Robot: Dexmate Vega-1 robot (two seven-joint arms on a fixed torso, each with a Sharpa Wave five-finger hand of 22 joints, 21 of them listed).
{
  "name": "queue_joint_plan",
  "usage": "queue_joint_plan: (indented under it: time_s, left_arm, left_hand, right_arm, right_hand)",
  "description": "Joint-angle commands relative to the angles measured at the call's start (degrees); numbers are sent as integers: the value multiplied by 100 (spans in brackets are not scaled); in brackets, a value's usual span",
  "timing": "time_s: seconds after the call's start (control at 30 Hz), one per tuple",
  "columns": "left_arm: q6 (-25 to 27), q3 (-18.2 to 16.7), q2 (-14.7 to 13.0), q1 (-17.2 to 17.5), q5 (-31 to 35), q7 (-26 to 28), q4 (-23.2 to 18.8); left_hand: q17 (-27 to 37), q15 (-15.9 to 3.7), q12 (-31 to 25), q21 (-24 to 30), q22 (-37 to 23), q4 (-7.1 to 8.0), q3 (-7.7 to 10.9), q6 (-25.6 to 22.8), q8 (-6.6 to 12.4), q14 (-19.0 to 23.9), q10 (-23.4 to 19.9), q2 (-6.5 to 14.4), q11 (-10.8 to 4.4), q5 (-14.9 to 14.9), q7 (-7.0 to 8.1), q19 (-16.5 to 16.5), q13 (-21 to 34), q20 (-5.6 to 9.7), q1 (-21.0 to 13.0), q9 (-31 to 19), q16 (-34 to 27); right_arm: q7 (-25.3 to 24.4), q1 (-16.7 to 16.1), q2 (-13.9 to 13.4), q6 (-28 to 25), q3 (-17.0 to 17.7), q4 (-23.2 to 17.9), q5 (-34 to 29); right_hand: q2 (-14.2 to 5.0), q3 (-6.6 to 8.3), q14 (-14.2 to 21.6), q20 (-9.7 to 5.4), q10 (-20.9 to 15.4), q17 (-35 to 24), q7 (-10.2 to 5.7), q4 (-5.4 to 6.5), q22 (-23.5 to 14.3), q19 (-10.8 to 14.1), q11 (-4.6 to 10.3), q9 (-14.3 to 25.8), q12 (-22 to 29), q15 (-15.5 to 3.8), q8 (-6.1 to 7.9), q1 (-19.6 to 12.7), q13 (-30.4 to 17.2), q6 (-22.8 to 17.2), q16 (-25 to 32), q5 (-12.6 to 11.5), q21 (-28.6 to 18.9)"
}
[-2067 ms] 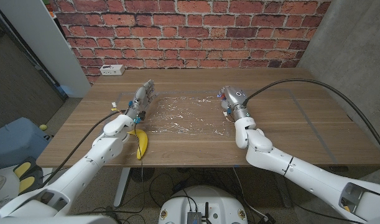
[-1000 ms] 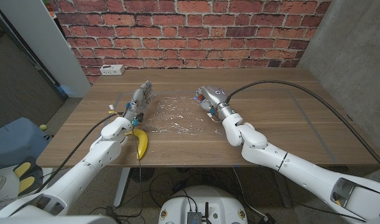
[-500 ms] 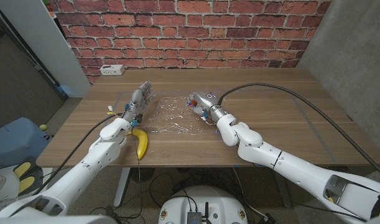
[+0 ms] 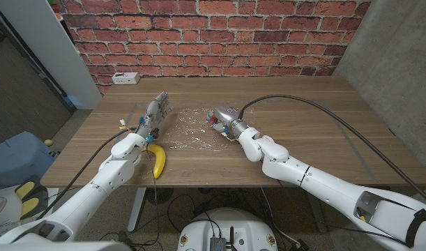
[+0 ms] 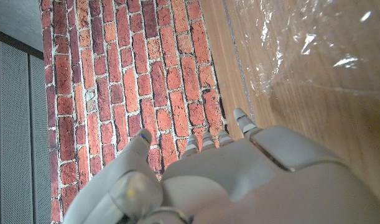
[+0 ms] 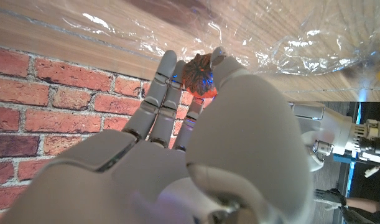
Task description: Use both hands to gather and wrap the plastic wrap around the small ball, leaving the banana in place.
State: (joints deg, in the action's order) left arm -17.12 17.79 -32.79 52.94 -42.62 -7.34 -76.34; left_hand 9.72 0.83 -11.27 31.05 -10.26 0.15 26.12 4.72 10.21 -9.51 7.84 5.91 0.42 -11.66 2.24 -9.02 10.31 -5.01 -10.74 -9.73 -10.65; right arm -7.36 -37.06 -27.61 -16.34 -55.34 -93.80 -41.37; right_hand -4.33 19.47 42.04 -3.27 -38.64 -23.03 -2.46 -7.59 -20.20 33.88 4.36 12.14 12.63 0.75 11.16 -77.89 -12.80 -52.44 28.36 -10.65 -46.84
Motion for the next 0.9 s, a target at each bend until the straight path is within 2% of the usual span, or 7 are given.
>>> queue_joint_plan:
  time_s: [0.03,0.07,0.27,0.43,0.6,0.7,0.9]
  left_arm:
    - [1,1,10,-41,0,0,48]
    - [0,4,14,-49,3,0,55]
    - [-2,15,33,-97,13,-14,101]
    - [8,24,44,-137,21,-16,132]
    - [3,41,64,-177,33,-34,173]
    - [1,53,74,-201,40,-48,193]
    - [14,70,86,-226,49,-52,204]
  left_hand:
    - [17,21,-5,-30,-15,-21,14,2,16,1,13,22,11,-7,12,12,6,-4,40,-22,20]
    - [17,21,-4,-30,-15,-21,14,0,16,2,15,22,12,-7,12,13,6,-4,40,-22,20]
    - [16,21,-4,-41,-15,-24,12,-2,17,1,14,23,12,-7,19,14,6,-3,42,-22,20]
    - [16,20,-3,-51,-16,-27,12,3,15,1,16,24,10,-7,19,16,6,-10,42,-22,20]
    - [16,25,-4,-58,-16,-29,11,-2,16,4,14,25,13,-7,22,23,6,-19,44,-22,19]
    - [16,23,-4,-63,-16,-31,10,-5,17,5,13,25,11,-7,23,24,6,-27,45,-22,19]
    - [16,21,-5,-73,-17,-34,8,0,15,4,11,25,-5,-6,32,28,6,-34,47,-22,19]
  right_arm:
    - [811,242,93,-475,-164,92,100]
    - [873,259,95,-528,-179,90,105]
    - [1249,376,56,-660,-235,70,251]
    - [1485,454,5,-702,-251,40,400]
    - [1585,485,-47,-780,-265,-32,458]
    - [1629,488,-78,-811,-251,-73,523]
    - [1595,435,-152,-815,-164,-176,701]
  right_hand:
    - [-551,-140,129,-644,245,48,-81,165,155,-273,-10,21,-115,-1410,-58,35,-14,370,-224,-34,-105]
    - [-554,-146,101,-624,304,54,-91,180,194,-293,-23,18,-135,-1392,-70,77,-12,455,-248,-36,-115]
    - [-435,-315,-182,-342,624,222,-199,501,514,-461,-77,-29,-185,-1257,-108,764,6,967,-566,18,-133]
    - [-212,-603,-231,-117,880,267,-245,766,796,-487,-140,-85,-189,-1146,-128,1463,34,1483,-658,64,-126]
    - [-13,-842,-245,15,1034,268,-276,911,928,-474,-168,-108,-181,-1052,-117,1929,53,1817,-681,38,-111]
    - [116,-1020,-366,132,1182,264,-376,1012,978,-534,-210,-121,-185,-980,-168,2273,63,2318,-737,-10,-62]
    - [428,-1445,-863,413,1772,258,-376,1222,1004,-794,-230,-132,-226,-738,-144,3037,72,3194,-939,-150,143]
